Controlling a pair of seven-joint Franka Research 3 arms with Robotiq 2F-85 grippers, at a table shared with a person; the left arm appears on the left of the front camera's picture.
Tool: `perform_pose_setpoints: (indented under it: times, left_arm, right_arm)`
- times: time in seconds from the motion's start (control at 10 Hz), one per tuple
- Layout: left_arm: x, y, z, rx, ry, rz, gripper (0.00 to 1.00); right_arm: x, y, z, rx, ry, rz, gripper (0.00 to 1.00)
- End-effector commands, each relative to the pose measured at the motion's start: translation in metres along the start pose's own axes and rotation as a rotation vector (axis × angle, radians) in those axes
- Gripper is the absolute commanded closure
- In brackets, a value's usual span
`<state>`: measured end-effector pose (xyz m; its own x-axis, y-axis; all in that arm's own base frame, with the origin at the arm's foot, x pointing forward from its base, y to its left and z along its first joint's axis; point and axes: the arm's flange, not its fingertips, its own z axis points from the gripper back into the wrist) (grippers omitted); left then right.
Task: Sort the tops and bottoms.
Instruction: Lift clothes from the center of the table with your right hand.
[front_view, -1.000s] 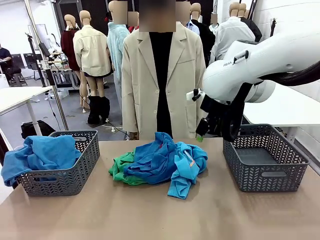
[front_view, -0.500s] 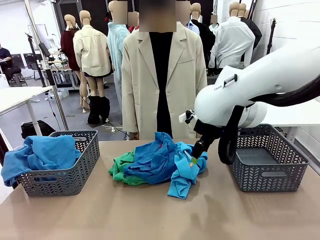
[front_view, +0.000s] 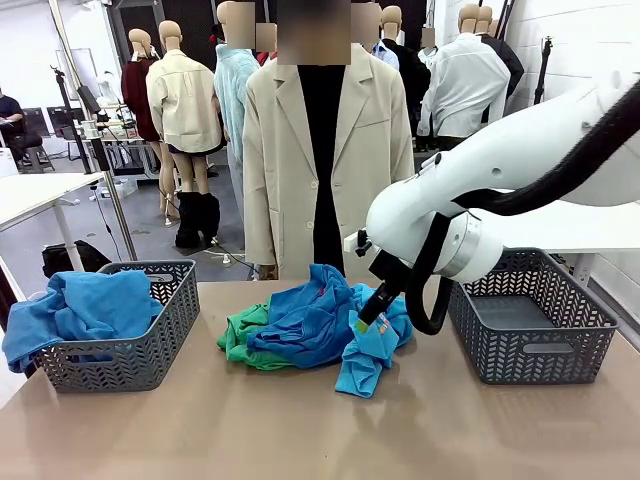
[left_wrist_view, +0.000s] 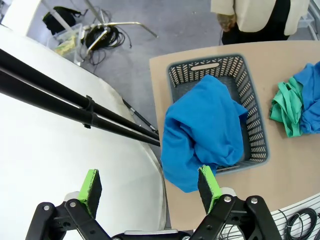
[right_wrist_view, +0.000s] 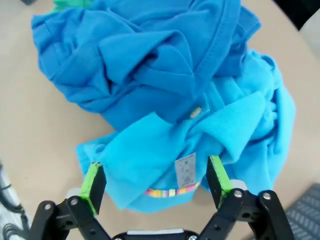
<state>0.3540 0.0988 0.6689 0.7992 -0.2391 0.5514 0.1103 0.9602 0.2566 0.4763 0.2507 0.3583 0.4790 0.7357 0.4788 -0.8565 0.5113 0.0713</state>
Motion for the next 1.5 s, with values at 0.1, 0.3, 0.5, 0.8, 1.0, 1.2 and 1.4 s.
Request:
perform_pose_setpoints:
  times: [0.1, 0.3, 0.5, 0.8, 1.0, 1.2, 1.4]
  left_arm:
    - [0.003, 0.002, 0.001, -0.009, 0.002, 0.008, 0.00]
    - [0.003, 0.002, 0.001, -0.009, 0.002, 0.008, 0.00]
    - [0.003, 0.002, 0.001, -0.009, 0.002, 0.008, 0.00]
    - [0.003, 0.002, 0.001, -0.009, 0.002, 0.008, 0.00]
    - [0.003, 0.002, 0.001, -0.009, 0.002, 0.008, 0.00]
    - [0.003, 0.002, 0.001, -0.009, 0.002, 0.008, 0.00]
    - [0.003, 0.002, 0.001, -0.009, 0.002, 0.008, 0.00]
  right_arm:
    - [-0.009, -0.017, -0.013, 0.026, 0.015, 0.004, 0.00]
    - [-0.014, -0.021, -0.023, 0.035, 0.031, -0.012, 0.00]
    - [-0.018, -0.021, -0.022, 0.064, 0.040, -0.031, 0.00]
    - [-0.018, -0.019, -0.016, 0.054, 0.033, -0.010, 0.26]
    - [-0.017, -0.017, -0.013, 0.046, 0.030, 0.010, 0.64]
    - [-0.017, -0.017, -0.012, 0.042, 0.032, 0.009, 1.00]
    - [-0.017, -0.016, -0.008, 0.045, 0.042, 0.011, 1.00]
